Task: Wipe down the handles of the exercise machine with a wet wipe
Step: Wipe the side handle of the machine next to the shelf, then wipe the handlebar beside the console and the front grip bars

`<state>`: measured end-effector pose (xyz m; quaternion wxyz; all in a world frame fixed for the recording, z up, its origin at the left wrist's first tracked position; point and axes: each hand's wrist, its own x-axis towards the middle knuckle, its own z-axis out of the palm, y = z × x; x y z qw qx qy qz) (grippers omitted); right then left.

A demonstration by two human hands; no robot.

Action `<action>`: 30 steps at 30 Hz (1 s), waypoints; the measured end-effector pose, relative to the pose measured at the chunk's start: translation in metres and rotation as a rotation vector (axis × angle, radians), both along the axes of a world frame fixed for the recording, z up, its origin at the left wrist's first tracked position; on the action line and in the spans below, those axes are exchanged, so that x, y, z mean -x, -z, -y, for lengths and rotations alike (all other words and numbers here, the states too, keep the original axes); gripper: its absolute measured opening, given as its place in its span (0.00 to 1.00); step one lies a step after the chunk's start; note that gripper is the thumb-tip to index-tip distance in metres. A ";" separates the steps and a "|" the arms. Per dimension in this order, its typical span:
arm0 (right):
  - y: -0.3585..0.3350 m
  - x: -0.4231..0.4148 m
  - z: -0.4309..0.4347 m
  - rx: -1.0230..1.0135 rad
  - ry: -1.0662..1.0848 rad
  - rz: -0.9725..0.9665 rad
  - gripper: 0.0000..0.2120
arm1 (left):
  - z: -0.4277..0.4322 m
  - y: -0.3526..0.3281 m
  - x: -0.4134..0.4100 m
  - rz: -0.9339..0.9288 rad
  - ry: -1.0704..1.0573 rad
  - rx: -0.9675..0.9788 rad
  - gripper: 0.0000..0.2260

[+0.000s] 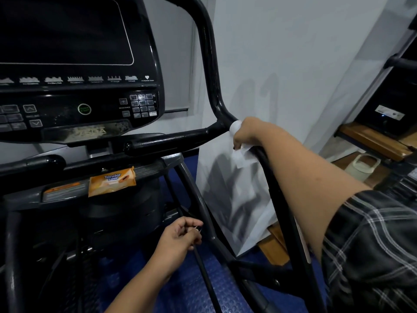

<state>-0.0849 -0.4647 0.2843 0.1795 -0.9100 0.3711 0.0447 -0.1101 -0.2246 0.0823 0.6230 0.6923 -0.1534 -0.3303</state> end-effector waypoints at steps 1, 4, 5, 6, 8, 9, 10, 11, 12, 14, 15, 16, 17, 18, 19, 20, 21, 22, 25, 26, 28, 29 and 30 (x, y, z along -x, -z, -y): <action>-0.001 0.003 0.005 -0.171 0.034 0.033 0.14 | -0.001 -0.001 0.002 -0.005 0.001 0.004 0.08; 0.004 0.015 0.015 -0.507 0.138 0.089 0.20 | -0.007 -0.002 0.006 -0.012 0.004 0.006 0.08; 0.006 0.018 0.014 -0.528 0.151 0.088 0.23 | -0.010 -0.003 0.006 -0.010 -0.003 0.005 0.08; 0.009 0.022 0.015 -0.534 0.157 0.087 0.25 | -0.012 -0.004 0.006 -0.009 -0.010 0.003 0.08; 0.013 0.031 0.012 -0.512 0.150 0.132 0.24 | -0.014 -0.005 0.004 0.001 -0.018 -0.001 0.08; 0.016 0.036 0.011 -0.483 0.152 0.180 0.22 | -0.014 -0.008 0.003 0.014 -0.013 -0.004 0.08; 0.019 0.040 0.010 -0.439 0.164 0.226 0.22 | -0.012 -0.012 0.002 0.031 -0.002 -0.004 0.08; 0.022 0.045 0.007 -0.382 0.186 0.265 0.21 | -0.010 -0.017 0.001 0.048 0.011 0.006 0.08; 0.026 0.049 0.003 -0.304 0.198 0.291 0.19 | -0.007 -0.024 0.000 0.061 0.021 0.025 0.08; 0.035 0.056 -0.004 -0.076 0.199 0.305 0.14 | 0.001 -0.042 -0.004 0.078 0.029 0.088 0.08; 0.041 0.059 -0.007 0.043 0.208 0.323 0.12 | 0.006 -0.053 -0.007 0.096 0.034 0.123 0.08; 0.047 0.065 -0.012 0.142 0.219 0.358 0.11 | 0.012 -0.065 -0.011 0.125 0.046 0.152 0.08; 0.053 0.070 -0.016 0.212 0.228 0.402 0.11 | 0.018 -0.077 -0.015 0.161 0.062 0.181 0.08; 0.059 0.076 -0.019 0.264 0.229 0.446 0.11 | 0.023 -0.089 -0.021 0.204 0.078 0.210 0.08; 0.064 0.081 -0.021 0.294 0.219 0.464 0.13 | 0.029 -0.101 -0.027 0.256 0.089 0.234 0.08; 0.067 0.086 -0.023 0.297 0.198 0.465 0.17 | 0.034 -0.112 -0.035 0.314 0.095 0.244 0.08; 0.068 0.090 -0.024 0.284 0.163 0.458 0.22 | 0.038 -0.122 -0.044 0.381 0.099 0.241 0.09; 0.067 0.092 -0.025 0.265 0.121 0.440 0.29 | 0.041 -0.131 -0.054 0.448 0.107 0.230 0.10; 0.061 0.098 -0.027 0.302 0.019 0.293 0.45 | 0.049 -0.156 -0.085 0.646 0.105 0.155 0.09; 0.060 0.101 -0.028 0.341 0.016 0.246 0.45 | 0.051 -0.164 -0.095 0.722 0.084 0.110 0.08; 0.059 0.103 -0.030 0.435 0.047 0.199 0.39 | 0.052 -0.180 -0.118 0.923 0.047 0.008 0.06; 0.062 0.103 -0.030 0.499 0.058 0.175 0.33 | 0.051 -0.186 -0.130 1.038 0.038 -0.049 0.06; 0.065 0.099 -0.031 0.555 0.063 0.167 0.26 | 0.050 -0.192 -0.143 1.150 0.040 -0.112 0.05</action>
